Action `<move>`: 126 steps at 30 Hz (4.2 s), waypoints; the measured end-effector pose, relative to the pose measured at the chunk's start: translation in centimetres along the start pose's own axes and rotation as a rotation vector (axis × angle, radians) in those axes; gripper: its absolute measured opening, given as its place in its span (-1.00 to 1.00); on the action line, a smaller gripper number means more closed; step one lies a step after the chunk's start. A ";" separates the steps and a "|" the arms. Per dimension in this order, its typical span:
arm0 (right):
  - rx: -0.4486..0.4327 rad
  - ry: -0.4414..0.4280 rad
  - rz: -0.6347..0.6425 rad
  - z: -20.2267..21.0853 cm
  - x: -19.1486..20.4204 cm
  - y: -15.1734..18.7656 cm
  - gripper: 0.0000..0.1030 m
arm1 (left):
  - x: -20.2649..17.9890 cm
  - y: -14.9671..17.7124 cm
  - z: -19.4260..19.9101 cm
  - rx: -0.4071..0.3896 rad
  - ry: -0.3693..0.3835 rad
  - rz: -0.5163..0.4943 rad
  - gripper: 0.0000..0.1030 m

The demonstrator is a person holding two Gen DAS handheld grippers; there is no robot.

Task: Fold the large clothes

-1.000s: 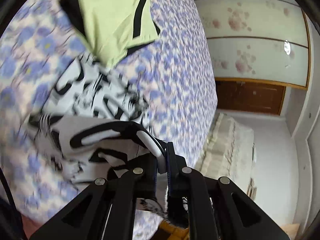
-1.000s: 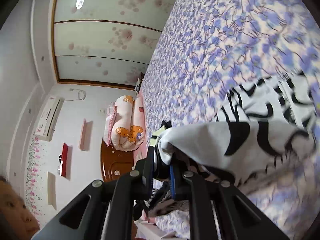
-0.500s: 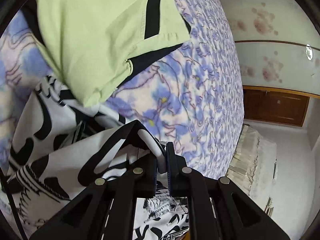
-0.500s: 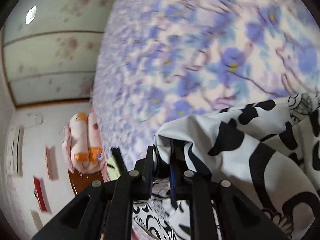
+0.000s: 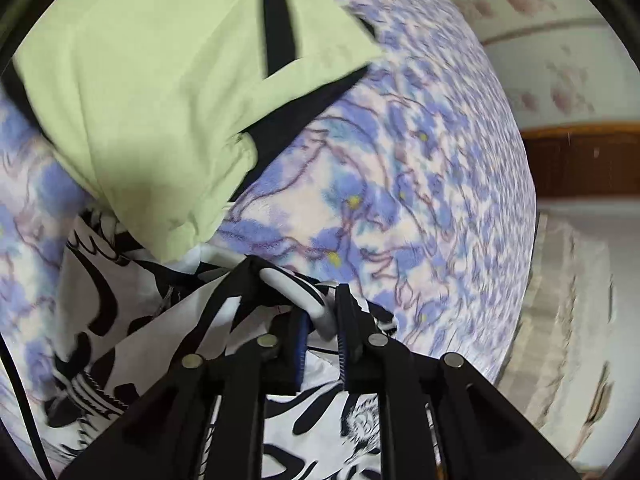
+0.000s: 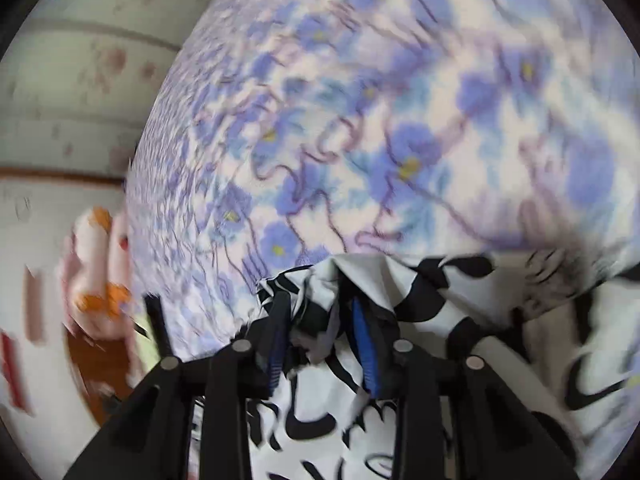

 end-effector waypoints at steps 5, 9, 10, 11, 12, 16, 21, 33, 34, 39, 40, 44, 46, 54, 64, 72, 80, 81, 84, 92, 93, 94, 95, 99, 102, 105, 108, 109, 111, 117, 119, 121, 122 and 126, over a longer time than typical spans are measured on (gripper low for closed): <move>-0.043 0.049 0.138 4.6 0.9 1.0 0.17 | -2.4 1.6 4.5 -0.095 -0.065 -0.225 0.03; -0.030 0.084 0.266 6.9 -0.1 4.0 0.20 | -2.6 4.0 7.9 -0.115 -0.046 -0.291 0.22; -0.018 0.103 0.295 7.0 -0.3 4.6 0.20 | -2.4 4.6 8.6 -0.119 -0.058 -0.301 0.25; 0.002 0.133 0.333 7.3 -0.9 5.6 0.20 | -1.9 5.2 9.3 -0.126 -0.072 -0.311 0.25; 0.022 0.162 0.367 7.6 -1.6 6.7 0.20 | -1.2 5.8 10.0 -0.135 -0.087 -0.323 0.26; 0.085 0.255 0.442 8.2 -4.3 10.1 0.21 | 1.9 7.3 11.6 -0.165 -0.159 -0.329 0.46; 0.085 0.276 0.486 8.0 -6.4 12.0 0.21 | 6.6 9.6 12.0 -0.133 -0.237 -0.315 0.48; 0.089 0.294 0.416 7.4 -9.0 13.9 -0.47 | 9.1 15.1 8.7 -0.032 -0.299 -0.339 0.48; 0.096 0.294 0.406 7.5 -9.3 14.3 -0.52 | 8.5 15.7 8.4 -0.020 -0.288 -0.352 0.48; 0.102 0.291 0.358 8.2 -10.8 16.6 -0.74 | 6.0 18.7 6.8 0.030 -0.257 -0.428 0.48; 0.099 0.291 0.353 8.2 -11.1 17.0 -0.75 | 5.6 19.0 6.5 0.041 -0.259 -0.439 0.48; 0.105 0.283 0.304 8.0 -12.6 18.4 -0.77 | 4.4 20.9 5.2 0.087 -0.260 -0.485 0.48; 0.096 0.285 0.329 7.5 -12.9 18.5 -0.77 | 4.2 21.6 4.6 0.093 -0.274 -0.507 0.48; 0.020 0.331 0.383 8.8 -11.1 18.0 -0.65 | 2.1 24.9 4.2 0.076 -0.258 -0.620 0.41; -0.148 0.250 0.464 13.2 -2.4 20.2 -0.03 | -0.8 29.2 4.6 0.113 -0.178 -0.681 0.28; -0.082 0.033 0.551 7.6 6.0 24.3 -0.19 | -1.9 32.3 1.8 0.225 -0.136 -0.697 -0.32; -0.002 -0.059 0.630 2.2 8.9 25.5 -1.00 | -0.6 32.7 -1.9 0.288 -0.155 -0.629 -0.78; 0.008 -0.057 0.633 1.6 8.9 25.6 -1.00 | -0.4 32.5 -2.4 0.283 -0.169 -0.618 -0.78; 0.048 -0.015 0.634 -1.1 8.0 25.6 -1.00 | 0.3 32.3 -4.4 0.268 -0.222 -0.609 -0.78; 0.082 0.001 0.552 -5.7 5.7 25.5 -1.00 | 2.6 31.2 -8.3 0.191 -0.304 -0.495 -0.91; 0.084 0.002 0.556 -5.9 5.7 25.5 -1.00 | 2.9 31.1 -8.3 0.172 -0.305 -0.465 -0.92; 0.091 -0.004 0.547 -5.9 5.6 25.4 -1.00 | 3.0 31.1 -8.2 0.150 -0.308 -0.453 -0.93; 0.102 -0.019 0.525 -5.9 5.5 25.2 -1.00 | 3.0 31.2 -8.1 0.134 -0.314 -0.456 -0.94; 0.106 -0.032 0.539 -5.2 5.2 25.0 -1.00 | 3.4 30.6 -7.2 0.085 -0.353 -0.481 -0.97; 0.104 -0.024 0.555 -4.2 4.5 24.6 -1.00 | 4.1 29.1 -6.1 0.074 -0.341 -0.449 -0.98; 0.077 0.008 0.541 -2.6 2.9 23.2 -1.00 | 5.0 27.4 -5.0 0.043 -0.332 -0.435 -0.98; 0.065 0.032 0.535 -1.2 1.3 21.9 -1.00 | 5.7 26.2 -3.8 0.001 -0.357 -0.456 -0.98; 0.056 0.050 0.545 -0.7 0.9 21.6 -1.00 | 5.9 25.6 -3.3 -0.023 -0.377 -0.464 -0.98; 0.046 0.072 0.578 0.1 0.2 21.5 -1.00 | 6.3 24.6 -2.6 -0.051 -0.407 -0.466 -0.98; -0.019 0.165 0.527 2.5 -2.6 20.1 -1.00 | 10.0 19.7 0.2 -0.135 -0.490 -0.397 -0.97; -0.048 0.210 0.490 3.2 -3.7 19.2 -1.00 | 10.8 18.5 0.6 -0.140 -0.485 -0.390 -0.97; -0.070 0.264 0.472 3.9 -5.3 18.1 -1.00 | 11.4 17.2 1.1 -0.159 -0.501 -0.408 -0.97; -0.079 0.287 0.458 4.4 -6.1 17.6 -1.00 | 11.6 16.6 1.4 -0.179 -0.530 -0.426 -0.97; -0.104 0.330 0.425 6.0 -8.7 16.6 -1.00 | 12.7 13.7 2.3 -0.206 -0.553 -0.433 -0.97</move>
Point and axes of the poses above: each gripper's, at about its wrist camera, not at the fingertips, and z roughly against the way its jaws point, x to its left, y to its underside, the point moved 8 cm from there along -z, roughly the way its jaws point, and after that the axes turned 7 degrees about z, right-handed, at the moved point
